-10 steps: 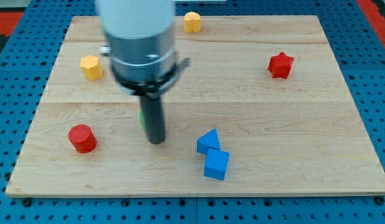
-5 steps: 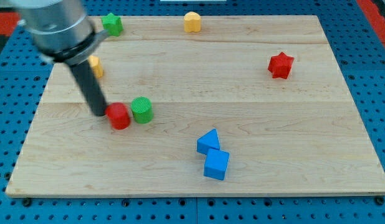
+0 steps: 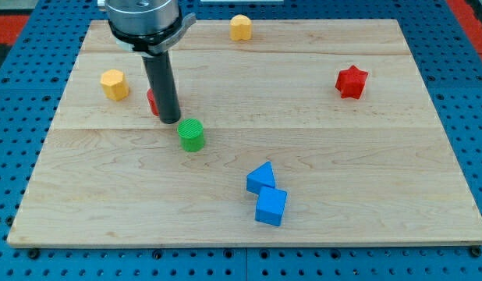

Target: Move the red circle left of red star

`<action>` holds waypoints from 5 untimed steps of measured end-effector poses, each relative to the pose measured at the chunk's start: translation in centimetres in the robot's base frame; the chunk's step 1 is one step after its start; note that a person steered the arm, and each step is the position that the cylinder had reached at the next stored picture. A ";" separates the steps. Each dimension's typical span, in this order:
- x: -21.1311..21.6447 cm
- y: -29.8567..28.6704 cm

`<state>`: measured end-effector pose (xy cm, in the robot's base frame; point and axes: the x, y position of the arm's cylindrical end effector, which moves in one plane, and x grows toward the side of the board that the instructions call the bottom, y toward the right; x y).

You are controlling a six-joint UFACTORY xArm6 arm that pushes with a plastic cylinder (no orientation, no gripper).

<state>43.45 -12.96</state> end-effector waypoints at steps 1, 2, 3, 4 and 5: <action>-2.3 -5.5; -5.6 2.2; -5.6 15.0; -4.9 12.6; -1.6 12.1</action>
<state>41.80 -0.88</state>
